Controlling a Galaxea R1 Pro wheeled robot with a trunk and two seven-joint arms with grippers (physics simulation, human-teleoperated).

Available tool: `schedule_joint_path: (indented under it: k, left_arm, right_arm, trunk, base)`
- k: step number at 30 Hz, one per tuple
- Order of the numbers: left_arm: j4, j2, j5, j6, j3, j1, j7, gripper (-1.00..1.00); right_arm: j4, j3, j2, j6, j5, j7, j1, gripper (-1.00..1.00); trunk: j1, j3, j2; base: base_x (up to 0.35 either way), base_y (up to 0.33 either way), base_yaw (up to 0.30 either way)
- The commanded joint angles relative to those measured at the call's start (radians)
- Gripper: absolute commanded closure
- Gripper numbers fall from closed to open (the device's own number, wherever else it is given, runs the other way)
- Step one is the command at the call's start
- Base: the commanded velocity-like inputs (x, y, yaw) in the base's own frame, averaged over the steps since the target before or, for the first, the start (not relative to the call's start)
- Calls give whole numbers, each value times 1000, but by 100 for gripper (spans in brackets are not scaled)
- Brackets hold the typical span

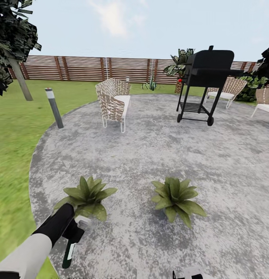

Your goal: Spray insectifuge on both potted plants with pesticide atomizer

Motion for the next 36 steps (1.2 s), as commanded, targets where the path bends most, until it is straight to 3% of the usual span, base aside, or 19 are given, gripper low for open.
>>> schedule_joint_path:
  k: [1,6,13,24,28,36]
  left_arm:
    - [-2,0,-10,1,-4,3,-11,100]
    - [-4,-3,-6,2,8,5,-11,100]
    - [-8,0,49,-1,56,4,-8,100]
    - [-8,3,51,-12,60,4,-2,100]
    - [-7,5,48,-101,60,4,1,100]
    - [-2,11,47,-117,60,4,2,100]
  right_arm:
    - [1,3,0,1,11,-10,-1,-100]
    - [1,2,0,1,11,-10,-1,-100]
    - [1,2,-1,1,11,-10,-1,-100]
    - [3,2,-1,1,11,-10,-1,-100]
    - [4,3,-1,1,11,-10,-1,-100]
    - [3,2,-5,0,14,-10,-1,-100]
  trunk:
    - [0,-1,0]
    - [0,-1,0]
    - [0,-1,0]
    - [0,4,0]
    - [0,8,0]
    - [0,9,0]
  base:
    - [0,0,259]
    - [0,0,271]
    - [36,48,137]
    - [43,296,-73]
    - [0,57,-175]
    - [-49,67,-23]
